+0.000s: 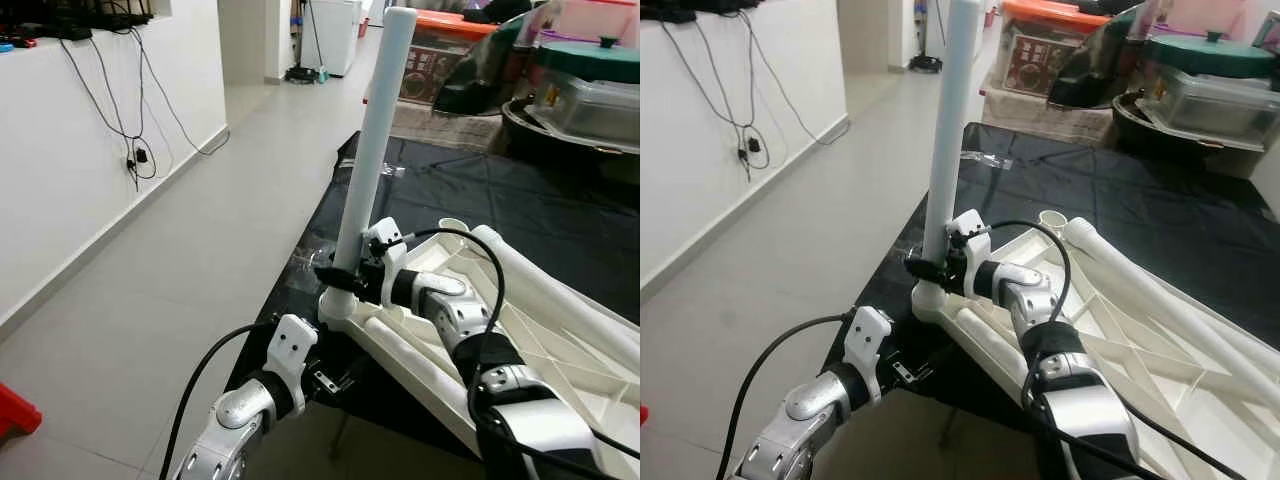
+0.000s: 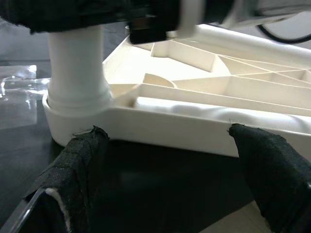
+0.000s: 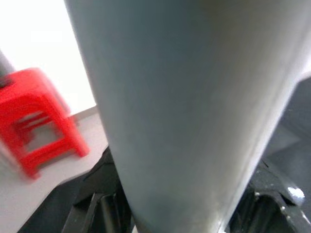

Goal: Building children table

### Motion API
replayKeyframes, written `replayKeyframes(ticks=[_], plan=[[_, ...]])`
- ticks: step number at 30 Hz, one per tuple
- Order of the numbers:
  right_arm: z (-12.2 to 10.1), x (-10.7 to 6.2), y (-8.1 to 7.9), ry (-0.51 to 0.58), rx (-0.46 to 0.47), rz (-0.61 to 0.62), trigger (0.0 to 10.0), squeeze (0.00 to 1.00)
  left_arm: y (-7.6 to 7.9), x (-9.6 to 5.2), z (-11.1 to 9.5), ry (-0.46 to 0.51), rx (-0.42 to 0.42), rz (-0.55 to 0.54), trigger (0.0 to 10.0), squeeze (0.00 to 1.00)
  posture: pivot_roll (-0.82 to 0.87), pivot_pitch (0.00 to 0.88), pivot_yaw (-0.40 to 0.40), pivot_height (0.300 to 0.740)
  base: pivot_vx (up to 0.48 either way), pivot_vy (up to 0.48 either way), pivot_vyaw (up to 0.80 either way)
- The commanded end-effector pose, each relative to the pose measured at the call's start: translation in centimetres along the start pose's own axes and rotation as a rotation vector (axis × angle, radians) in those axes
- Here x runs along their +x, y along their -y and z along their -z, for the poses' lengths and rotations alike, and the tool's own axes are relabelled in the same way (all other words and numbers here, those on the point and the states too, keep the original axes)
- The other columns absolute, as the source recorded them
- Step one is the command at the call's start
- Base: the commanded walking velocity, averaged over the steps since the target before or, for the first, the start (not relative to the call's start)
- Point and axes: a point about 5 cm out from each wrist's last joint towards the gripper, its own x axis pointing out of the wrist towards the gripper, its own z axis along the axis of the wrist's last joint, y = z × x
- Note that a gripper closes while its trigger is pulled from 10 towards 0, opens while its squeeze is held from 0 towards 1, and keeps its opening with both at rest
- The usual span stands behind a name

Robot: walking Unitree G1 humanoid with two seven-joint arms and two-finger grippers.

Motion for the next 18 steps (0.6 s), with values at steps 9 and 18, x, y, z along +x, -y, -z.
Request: replayKeyframes(ticks=[9, 18], plan=[[2.8, -5.3, 3.8, 0.114, 0.231, 1.107, 0.0, 0.00, 0.0, 0.0, 0.1, -0.011, 0.003, 0.006, 10.0, 0.00, 0.10, 0.000, -0.095, 0.740, 0.000, 0.000, 0.00], [1.9, -4.1, 1.1, 0.209, 0.296, 1.147, 0.0, 0.00, 0.0, 0.1, 0.1, -0.009, 0.005, 0.003, 10.0, 0.00, 0.11, 0.000, -0.098, 0.740, 0.000, 0.000, 0.00]])
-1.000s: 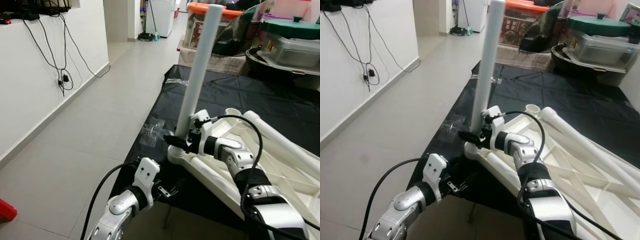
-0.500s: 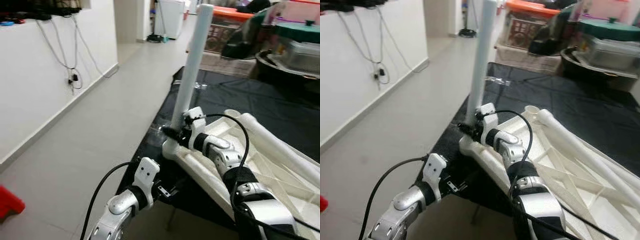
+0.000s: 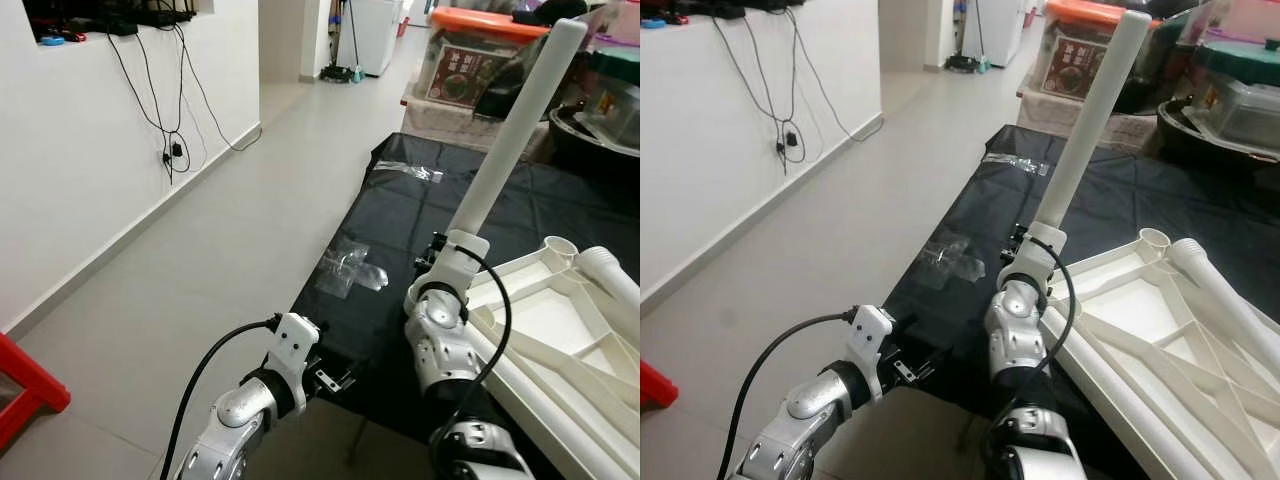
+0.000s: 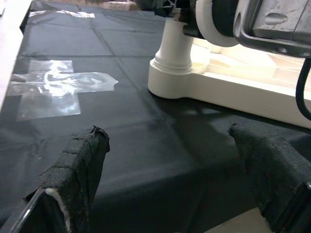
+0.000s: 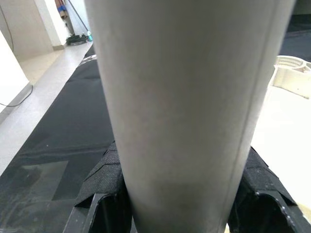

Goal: Building children table

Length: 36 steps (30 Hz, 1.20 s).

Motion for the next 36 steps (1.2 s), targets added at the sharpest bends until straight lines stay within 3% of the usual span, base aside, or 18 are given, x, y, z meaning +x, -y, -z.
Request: replayKeyframes(ticks=[1, 2, 3, 4, 9, 10, 12, 13, 15, 18, 20, 22, 23, 25, 26, 27, 35, 36], plan=[[0.3, -0.1, -0.3, -0.009, 0.075, -0.023, 0.0, 0.00, 0.1, 0.0, 0.2, -0.011, 0.002, 0.002, 10.0, 0.00, 0.11, 0.000, -0.097, 0.740, 0.000, 0.000, 0.00], [0.3, -0.1, -0.3, -0.009, 0.075, -0.023, 0.0, 0.00, 0.1, 0.0, 0.2, -0.011, 0.002, 0.002, 10.0, 0.00, 0.11, 0.000, -0.097, 0.740, 0.000, 0.000, 0.00], [0.2, -0.1, -1.1, 0.002, 0.080, -0.094, 10.0, 0.00, 0.1, 0.0, 0.2, -0.012, 0.002, 0.002, 10.0, 0.00, 0.11, 0.000, -0.097, 0.740, 0.000, 0.000, 0.00], [0.1, -0.2, -1.6, 0.017, 0.071, -0.155, 10.0, 1.00, 0.1, 0.0, 0.2, -0.012, 0.001, 0.002, 10.0, 0.00, 0.11, 0.000, -0.097, 0.740, 0.000, 0.000, 0.00], [-0.3, -0.2, -1.5, 0.062, 0.040, -0.258, 10.0, 0.99, 0.1, 0.0, 0.3, -0.012, 0.001, 0.003, 10.0, 0.00, 0.11, 0.000, -0.097, 0.740, 0.000, 0.000, 0.00], [-0.3, 0.1, -1.4, 0.054, 0.047, -0.330, 10.0, 0.00, 0.1, 0.0, 0.2, -0.012, 0.001, 0.004, 10.0, 0.00, 0.11, 0.000, -0.097, 0.740, 0.000, 0.000, 0.00], [-0.3, 0.2, -1.3, 0.047, 0.053, -0.381, 10.0, 0.00, 0.1, 0.0, 0.3, -0.013, 0.002, 0.003, 10.0, 0.00, 0.10, 0.000, -0.097, 0.740, 0.000, 0.000, 0.00], [0.2, 0.4, -1.3, -0.005, 0.016, -0.571, 10.0, 0.00, 0.1, 0.0, 0.3, -0.014, 0.002, 0.005, 10.0, 0.00, 0.10, 0.000, -0.096, 0.740, 0.000, 0.000, 0.00], [0.2, 0.4, -1.3, -0.005, 0.016, -0.571, 10.0, 0.00, 0.1, 0.0, 0.3, -0.014, 0.002, 0.005, 10.0, 0.00, 0.10, 0.000, -0.096, 0.740, 0.000, 0.000, 0.00], [0.6, 0.1, -1.5, -0.070, -0.060, -0.774, 10.0, 0.00, 0.1, 0.1, 0.4, -0.015, 0.002, 0.008, 10.0, 0.00, 0.10, 0.000, -0.095, 0.740, 0.000, 0.000, 0.00], [0.6, 0.1, -1.5, -0.070, -0.060, -0.774, 10.0, 0.00, 0.1, 0.1, 0.4, -0.015, 0.002, 0.008, 10.0, 0.00, 0.10, 0.000, -0.095, 0.740, 0.000, 0.000, 0.00], [1.1, -0.4, -2.1, -0.164, -0.164, -1.033, 10.0, 0.00, 0.1, 0.1, 0.4, -0.016, 0.003, 0.010, 10.0, 0.00, 0.11, 0.000, -0.097, 0.740, 0.000, 0.000, 0.00], [1.1, -0.4, -2.1, -0.164, -0.164, -1.033, 10.0, 0.00, 0.1, 0.1, 0.4, -0.016, 0.003, 0.010, 10.0, 0.00, 0.11, 0.000, -0.097, 0.740, 0.000, 0.000, 0.00], [1.3, -1.1, -2.7, -0.246, -0.263, -1.283, 10.0, 0.00, 0.2, 0.1, 0.5, -0.016, 0.006, 0.010, 10.0, 0.00, 0.11, 0.000, -0.103, 0.740, 0.000, 0.000, 0.00], [1.3, -1.1, -2.7, -0.246, -0.263, -1.283, 10.0, 0.00, 0.2, 0.1, 0.5, -0.016, 0.006, 0.010, 10.0, 0.00, 0.11, 0.000, -0.103, 0.740, 0.000, 0.000, 0.00], [1.2, -1.4, -3.0, -0.287, -0.287, -1.409, 10.0, 0.00, 0.3, 0.0, 0.5, -0.016, 0.006, 0.008, 10.0, 0.00, 0.11, 0.000, -0.107, 0.740, 0.000, 0.000, 0.00], [0.8, -1.6, -3.3, -0.314, -0.278, -1.489, 10.0, 0.00, 0.4, -0.1, 0.5, -0.016, 0.003, 0.008, 10.0, 0.00, 0.12, 0.000, -0.109, 0.740, 0.000, 0.000, 0.00], [0.7, -1.4, -3.7, -0.304, -0.281, -1.470, 0.0, 0.00, 0.4, -0.2, 0.5, -0.016, 0.001, 0.008, 10.0, 0.00, 0.12, 0.000, -0.114, 0.740, 0.000, 0.000, 0.00]])
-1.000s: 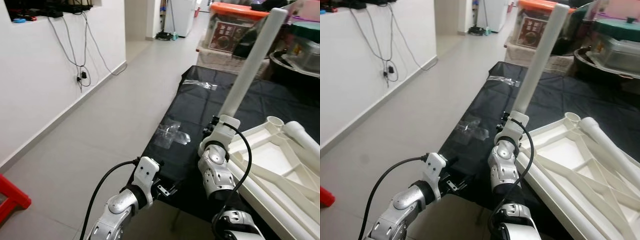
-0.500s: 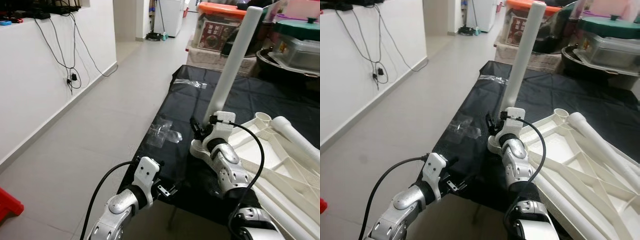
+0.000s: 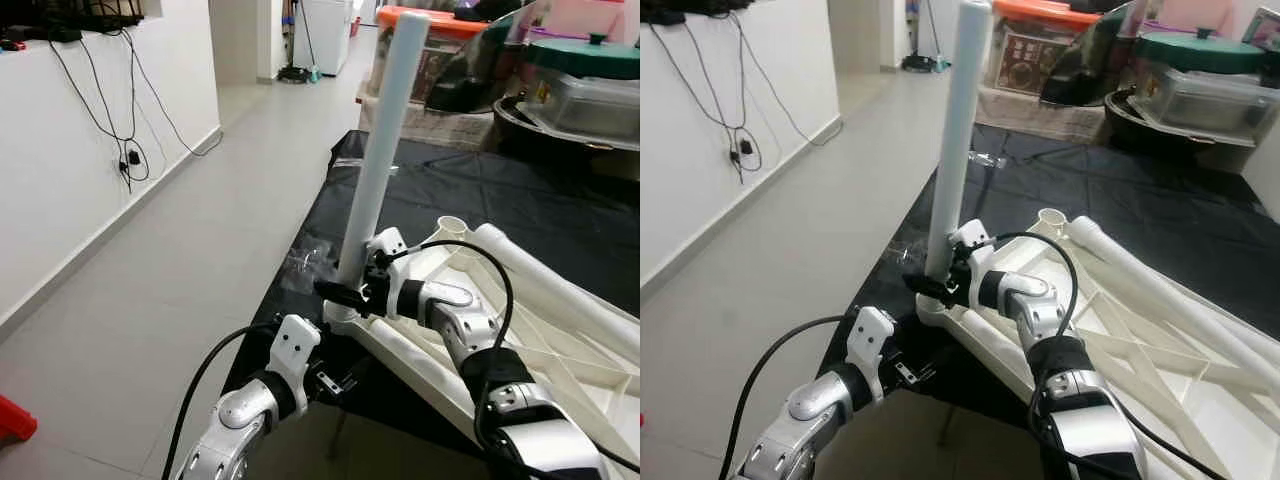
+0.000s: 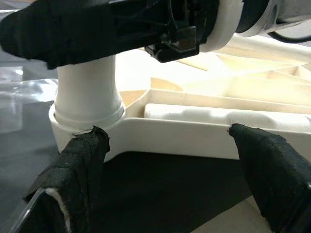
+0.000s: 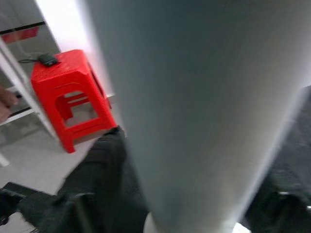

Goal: Building children table

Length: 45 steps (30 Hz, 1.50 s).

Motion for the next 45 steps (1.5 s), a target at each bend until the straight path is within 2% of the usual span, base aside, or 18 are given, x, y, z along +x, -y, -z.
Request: replayKeyframes(ticks=[1, 5, 9, 11, 14, 15, 16, 18, 24, 29, 30, 31, 32, 33, 38, 39, 41, 45], plan=[[0.1, 0.9, -0.4, -0.020, 0.010, -0.024, 0.0, 0.00, 0.3, -0.2, 0.3, -0.011, 0.004, 0.001, 10.0, 0.00, 0.12, 0.000, -0.114, 0.740, 0.000, 0.000, 0.00], [-0.1, 1.4, -0.2, 0.004, -0.007, 0.070, 0.0, 0.00, 0.3, -0.2, 0.3, -0.011, 0.000, 0.000, 10.0, 0.00, 0.12, 0.000, -0.113, 0.740, 0.000, 0.000, 0.00], [0.4, 1.1, 1.6, 0.054, 0.048, 0.543, 0.0, 0.00, 0.3, -0.2, 0.3, -0.011, -0.003, 0.000, 10.0, 0.00, 0.11, 0.000, -0.105, 0.740, 0.000, 0.000, 0.00], [0.4, 1.1, 1.6, 0.054, 0.048, 0.543, 0.0, 0.00, 0.3, -0.2, 0.3, -0.011, -0.003, 0.000, 10.0, 0.00, 0.11, 0.000, -0.105, 0.740, 0.000, 0.000, 0.00], [1.4, -1.0, 3.0, 0.094, 0.160, 0.949, 0.0, 0.00, 0.1, -0.2, 0.2, -0.011, -0.004, 0.001, 10.0, 0.00, 0.10, 0.000, -0.099, 0.740, 0.000, 0.000, 0.00], [1.4, -1.0, 3.0, 0.094, 0.160, 0.949, 0.0, 0.00, 0.1, -0.2, 0.2, -0.011, -0.004, 0.001, 10.0, 0.00, 0.10, 0.000, -0.099, 0.740, 0.000, 0.000, 0.00], [1.7, -1.9, 3.2, 0.112, 0.193, 1.101, 0.0, 0.00, 0.1, -0.1, 0.2, -0.012, -0.004, 0.002, 10.0, 0.00, 0.10, 0.000, -0.096, 0.740, 0.000, 0.000, 0.00], [2.2, -2.9, 2.8, 0.146, 0.247, 1.288, 0.0, 0.00, 0.1, -0.1, 0.3, -0.013, -0.003, 0.004, 10.0, 0.00, 0.10, 0.000, -0.095, 0.740, 0.000, 0.000, 0.00], [1.9, -3.0, 1.6, 0.208, 0.318, 1.481, 0.0, 0.00, 0.0, 0.0, 0.2, -0.011, 0.000, 0.002, 10.0, 0.00, 0.11, 0.000, -0.098, 0.740, 0.000, 0.000, 0.00], [1.7, -2.9, 1.3, 0.224, 0.319, 1.507, 0.0, 0.00, 0.0, 0.0, 0.2, -0.011, 0.001, 0.001, 10.0, 0.00, 0.11, 0.000, -0.100, 0.740, 0.000, 0.000, 0.00], [0.7, -1.6, 0.7, 0.284, 0.315, 1.441, 2.5, 0.00, 0.0, 0.0, 0.2, -0.009, 0.001, -0.002, 10.0, 0.00, 0.11, 0.000, -0.100, 0.740, 0.000, 0.000, 0.00], [0.7, -1.6, 0.7, 0.284, 0.315, 1.441, 2.5, 0.00, 0.0, 0.0, 0.2, -0.009, 0.001, -0.002, 10.0, 0.00, 0.11, 0.000, -0.100, 0.740, 0.000, 0.000, 0.00], [0.2, -1.0, 0.5, 0.313, 0.301, 1.387, 7.1, 0.00, 0.0, 0.0, 0.2, -0.009, 0.001, -0.003, 10.0, 0.00, 0.11, 0.000, -0.100, 0.740, 0.000, 0.000, 0.00], [-0.4, -0.4, 0.2, 0.337, 0.264, 1.311, 10.0, 1.00, 0.0, 0.0, 0.2, -0.009, 0.000, -0.003, 10.0, 0.00, 0.11, 0.000, -0.100, 0.740, 0.000, 0.000, 0.00], [-1.6, 0.1, -0.3, 0.376, 0.155, 1.173, 10.0, 1.00, 0.0, 0.1, 0.1, -0.009, -0.001, -0.001, 10.0, 0.00, 0.10, 0.000, -0.097, 0.740, 0.000, 0.000, 0.00], [-1.8, 0.3, -0.3, 0.383, 0.140, 1.096, 10.0, 0.00, 0.0, 0.1, 0.1, -0.009, -0.001, -0.001, 10.0, 0.00, 0.10, 0.000, -0.097, 0.740, 0.000, 0.000, 0.00], [-1.9, 0.4, -0.2, 0.387, 0.134, 1.044, 10.0, 0.00, 0.0, 0.1, 0.1, -0.009, -0.001, -0.001, 10.0, 0.00, 0.10, 0.000, -0.096, 0.740, 0.000, 0.000, 0.00], [-1.2, 0.6, 0.5, 0.288, 0.125, 0.725, 10.0, 0.00, 0.0, 0.1, 0.1, -0.008, 0.000, -0.001, 10.0, 0.00, 0.10, 0.000, -0.096, 0.740, 0.000, 0.000, 0.00]])
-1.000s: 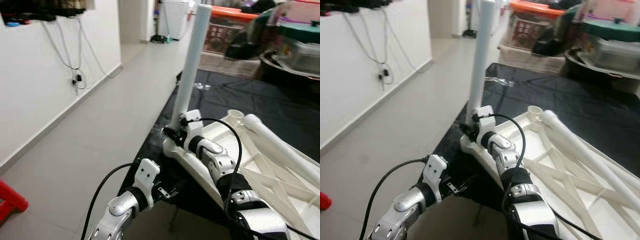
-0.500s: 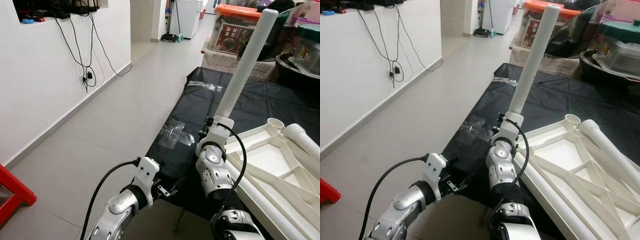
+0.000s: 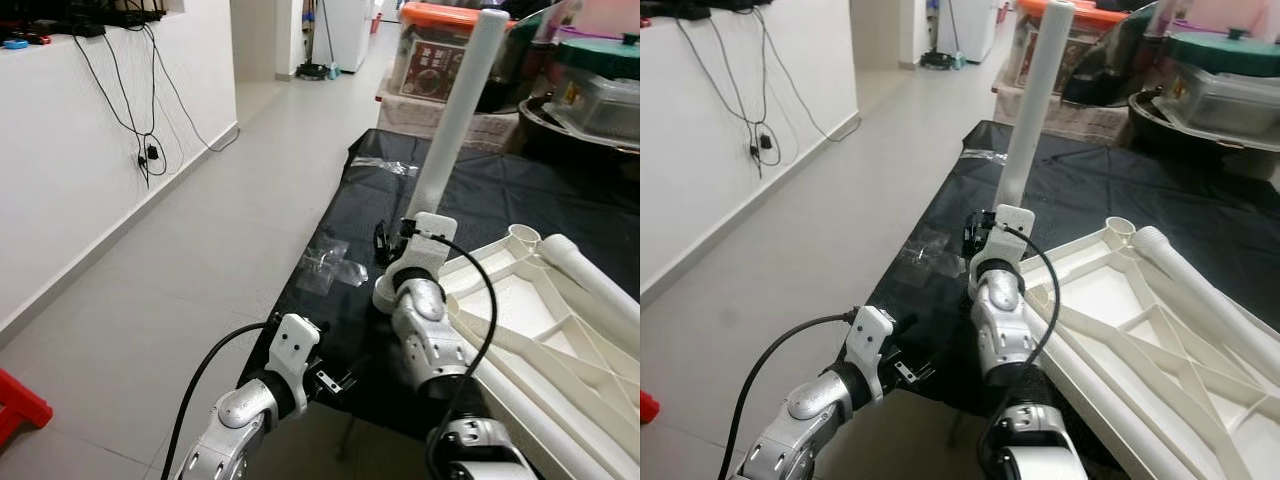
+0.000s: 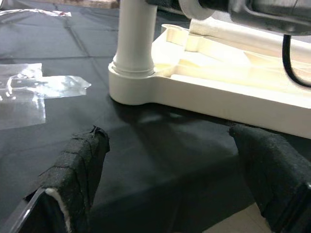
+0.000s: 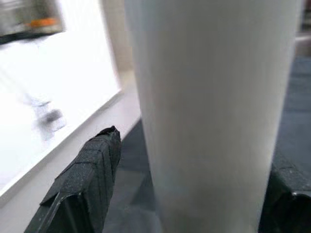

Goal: Building children table

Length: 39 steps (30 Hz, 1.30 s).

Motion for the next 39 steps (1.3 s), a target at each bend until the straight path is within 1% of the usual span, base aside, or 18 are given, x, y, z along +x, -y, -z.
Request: replayKeyframes(ticks=[1, 11, 12, 13, 14, 17, 18, 19, 20, 23, 24, 27, 29, 30, 31, 32, 33, 39], plan=[[1.0, 0.3, -1.4, -0.102, -0.016, -0.234, 10.0, 0.00, 0.1, 0.1, 0.3, -0.015, -0.001, 0.004, 10.0, 0.00, 0.10, 0.000, -0.096, 0.740, 0.000, 0.000, 0.00], [1.1, 0.2, -2.2, -0.253, -0.101, -0.635, 10.0, 0.00, 0.1, 0.1, 0.3, -0.014, 0.002, 0.003, 10.0, 0.00, 0.10, 0.000, -0.096, 0.740, 0.000, 0.000, 0.00], [1.2, 0.0, -2.6, -0.282, -0.118, -0.743, 10.0, 0.00, 0.1, 0.1, 0.3, -0.014, 0.003, 0.002, 10.0, 0.00, 0.11, 0.000, -0.106, 0.740, 0.000, 0.000, 0.00], [1.2, 0.0, -2.6, -0.282, -0.118, -0.743, 10.0, 0.00, 0.1, 0.1, 0.3, -0.014, 0.003, 0.002, 10.0, 0.00, 0.11, 0.000, -0.106, 0.740, 0.000, 0.000, 0.00], [1.3, -0.4, -3.1, -0.329, -0.137, -0.894, 10.0, 0.00, 0.1, 0.1, 0.3, -0.014, 0.003, 0.001, 10.0, 0.00, 0.11, 0.000, -0.106, 0.740, 0.000, 0.000, 0.00], [1.6, -0.4, -3.5, -0.369, -0.172, -0.958, 10.0, 0.00, 0.2, 0.0, 0.3, -0.013, 0.001, 0.001, 10.0, 0.00, 0.11, 0.000, -0.113, 0.740, 0.000, 0.000, 0.00], [1.7, -0.2, -3.6, -0.374, -0.187, -0.944, 8.2, 0.00, 0.2, 0.0, 0.3, -0.013, 0.000, 0.000, 10.0, 0.00, 0.11, 0.000, -0.113, 0.740, 0.000, 0.000, 0.00], [1.7, 0.0, -3.6, -0.373, -0.195, -0.927, 8.2, 0.00, 0.2, 0.0, 0.3, -0.013, 0.000, 0.000, 10.0, 0.00, 0.11, 0.000, -0.113, 0.740, 0.000, 0.000, 0.00], [1.6, 0.3, -3.7, -0.354, -0.197, -0.877, 0.0, 0.00, 0.2, 0.0, 0.3, -0.013, -0.001, 0.000, 10.0, 0.00, 0.12, 0.000, -0.115, 0.740, 0.000, 0.000, 0.00], [1.5, 0.6, -3.7, -0.340, -0.197, -0.844, 0.0, 0.00, 0.3, 0.0, 0.3, -0.013, -0.001, 0.000, 10.0, 0.00, 0.12, 0.000, -0.115, 0.740, 0.000, 0.000, 0.00], [1.3, 1.2, -3.6, -0.303, -0.195, -0.733, 0.0, 0.00, 0.3, -0.1, 0.3, -0.013, -0.004, 0.000, 10.0, 0.00, 0.11, 0.000, -0.113, 0.740, 0.000, 0.000, 0.00], [1.1, 1.5, -3.4, -0.287, -0.191, -0.670, 0.0, 0.00, 0.3, -0.1, 0.3, -0.013, -0.005, 0.000, 10.0, 0.00, 0.11, 0.000, -0.113, 0.740, 0.000, 0.000, 0.00], [0.8, 2.1, -2.6, -0.254, -0.174, -0.486, 0.0, 0.00, 0.3, -0.1, 0.3, -0.014, -0.007, 0.002, 10.0, 0.00, 0.11, 0.000, -0.113, 0.740, 0.000, 0.000, 0.00], [0.8, 2.1, -2.6, -0.254, -0.174, -0.486, 0.0, 0.00, 0.3, -0.1, 0.3, -0.014, -0.007, 0.002, 10.0, 0.00, 0.11, 0.000, -0.113, 0.740, 0.000, 0.000, 0.00], [0.4, 2.6, -1.4, -0.224, -0.184, -0.288, 0.0, 0.00, 0.3, -0.1, 0.3, -0.015, -0.007, 0.004, 10.0, 0.00, 0.11, 0.000, -0.110, 0.740, 0.000, 0.000, 0.00], [0.3, 2.8, -0.9, -0.214, -0.184, -0.199, 0.0, 0.00, 0.3, -0.1, 0.4, -0.015, -0.007, 0.004, 10.0, 0.00, 0.11, 0.000, -0.109, 0.740, 0.000, 0.000, 0.00], [0.3, 2.8, -0.9, -0.214, -0.184, -0.199, 0.0, 0.00, 0.3, -0.1, 0.4, -0.015, -0.007, 0.004, 10.0, 0.00, 0.11, 0.000, -0.109, 0.740, 0.000, 0.000, 0.00], [0.5, 2.2, 0.4, -0.140, -0.109, 0.231, 0.0, 0.00, 0.2, -0.1, 0.4, -0.019, -0.005, 0.008, 10.0, 0.00, 0.10, 0.000, -0.103, 0.740, 0.000, 0.000, 0.00]])
